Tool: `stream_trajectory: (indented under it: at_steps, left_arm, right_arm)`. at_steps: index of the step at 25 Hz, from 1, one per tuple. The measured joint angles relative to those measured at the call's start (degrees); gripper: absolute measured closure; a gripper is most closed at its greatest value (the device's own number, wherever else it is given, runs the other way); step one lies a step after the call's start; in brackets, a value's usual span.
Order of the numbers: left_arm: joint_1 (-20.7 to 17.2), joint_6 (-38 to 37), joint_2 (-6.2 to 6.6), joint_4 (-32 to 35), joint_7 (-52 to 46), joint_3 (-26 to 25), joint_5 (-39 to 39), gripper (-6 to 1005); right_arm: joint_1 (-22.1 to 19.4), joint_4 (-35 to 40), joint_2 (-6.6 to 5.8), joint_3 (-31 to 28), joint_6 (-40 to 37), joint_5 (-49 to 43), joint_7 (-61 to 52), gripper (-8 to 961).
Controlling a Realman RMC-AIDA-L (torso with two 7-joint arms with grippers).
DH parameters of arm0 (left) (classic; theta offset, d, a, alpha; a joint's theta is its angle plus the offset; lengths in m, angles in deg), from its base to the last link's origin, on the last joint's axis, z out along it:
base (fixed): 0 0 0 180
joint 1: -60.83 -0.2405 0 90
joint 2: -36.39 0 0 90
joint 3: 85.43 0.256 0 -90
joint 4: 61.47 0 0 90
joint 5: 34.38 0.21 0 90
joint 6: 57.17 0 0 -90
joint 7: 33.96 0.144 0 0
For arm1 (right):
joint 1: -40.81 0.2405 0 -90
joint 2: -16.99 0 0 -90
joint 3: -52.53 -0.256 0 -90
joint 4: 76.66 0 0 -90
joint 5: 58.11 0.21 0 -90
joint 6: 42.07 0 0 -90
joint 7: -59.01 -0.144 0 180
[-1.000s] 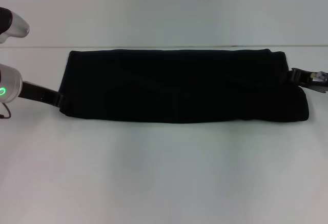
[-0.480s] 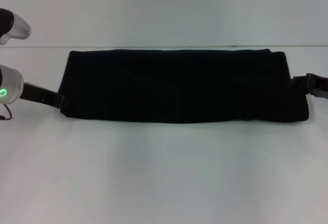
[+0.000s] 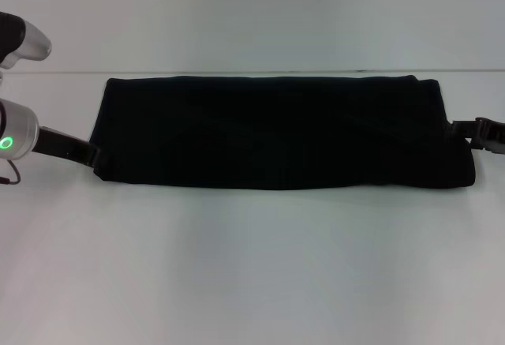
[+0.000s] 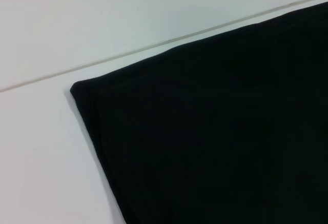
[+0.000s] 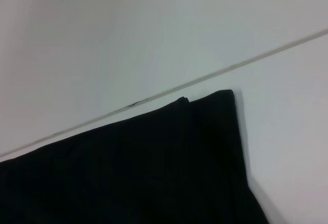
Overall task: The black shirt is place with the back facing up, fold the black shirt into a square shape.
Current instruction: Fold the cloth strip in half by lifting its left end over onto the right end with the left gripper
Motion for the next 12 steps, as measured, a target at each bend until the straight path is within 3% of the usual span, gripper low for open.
stream_trajectory:
  at_steps: [1, 7, 12]
  left_arm:
    - [0.01, 0.06, -0.03, 0.00, 0.00, 0.02, 0.00, 997]
    - [0.03, 0.15, 0.00, 0.00, 0.00, 0.06, 0.00, 997]
    - [0.05, 0.19, 0.06, 0.00, 0.00, 0.05, 0.00, 997]
  right_arm:
    - [0.05, 0.00, 0.11, 0.00, 0.31, 0.00, 0.00, 459]
    - [0.47, -0.38, 0.88, 0.03, 3.28, 0.10, -0.05, 224]
    - [0.78, -0.10, 2.22, 0.03, 4.63, 0.28, 0.04, 177]
